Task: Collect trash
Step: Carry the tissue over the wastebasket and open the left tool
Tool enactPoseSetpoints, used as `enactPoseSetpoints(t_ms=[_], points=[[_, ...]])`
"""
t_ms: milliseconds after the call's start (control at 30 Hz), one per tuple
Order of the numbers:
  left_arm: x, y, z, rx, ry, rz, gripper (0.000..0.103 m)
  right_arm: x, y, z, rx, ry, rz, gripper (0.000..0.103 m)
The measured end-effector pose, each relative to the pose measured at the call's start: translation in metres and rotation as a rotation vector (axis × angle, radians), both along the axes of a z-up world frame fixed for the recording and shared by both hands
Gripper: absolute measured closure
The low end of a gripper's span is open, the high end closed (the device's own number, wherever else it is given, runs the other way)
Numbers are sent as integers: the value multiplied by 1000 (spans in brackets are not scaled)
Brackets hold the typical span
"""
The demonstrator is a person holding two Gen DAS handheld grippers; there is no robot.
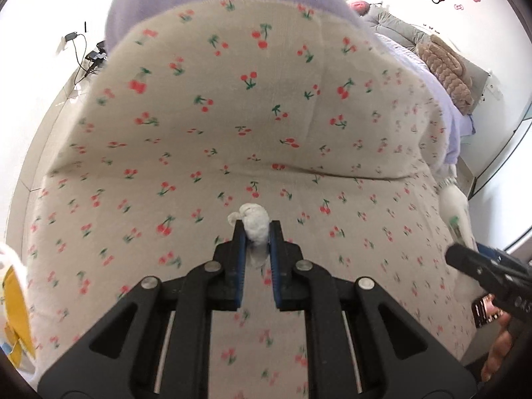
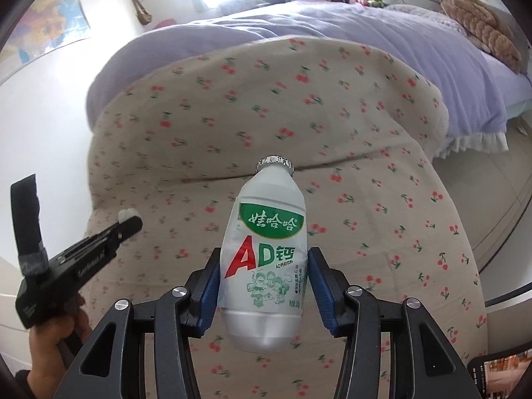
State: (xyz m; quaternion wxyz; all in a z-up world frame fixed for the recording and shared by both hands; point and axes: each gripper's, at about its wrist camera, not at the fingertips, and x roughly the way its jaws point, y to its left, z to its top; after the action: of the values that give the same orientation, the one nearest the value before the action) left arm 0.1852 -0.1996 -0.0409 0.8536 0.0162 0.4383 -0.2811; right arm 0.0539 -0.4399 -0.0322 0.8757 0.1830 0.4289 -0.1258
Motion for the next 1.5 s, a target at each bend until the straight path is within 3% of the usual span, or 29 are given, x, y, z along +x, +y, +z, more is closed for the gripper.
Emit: enactPoseSetpoints(t_ms=[167,667,1500], points=[[-14,25,15,-18,1,6,89,3,24,11,-13,-23,36,52],[-38,82,21,-59,12,79,88,18,99,31,-43,-49,147,52],[-47,238,13,-97,48,346,88,56,239,30,-32,-51,375,52]])
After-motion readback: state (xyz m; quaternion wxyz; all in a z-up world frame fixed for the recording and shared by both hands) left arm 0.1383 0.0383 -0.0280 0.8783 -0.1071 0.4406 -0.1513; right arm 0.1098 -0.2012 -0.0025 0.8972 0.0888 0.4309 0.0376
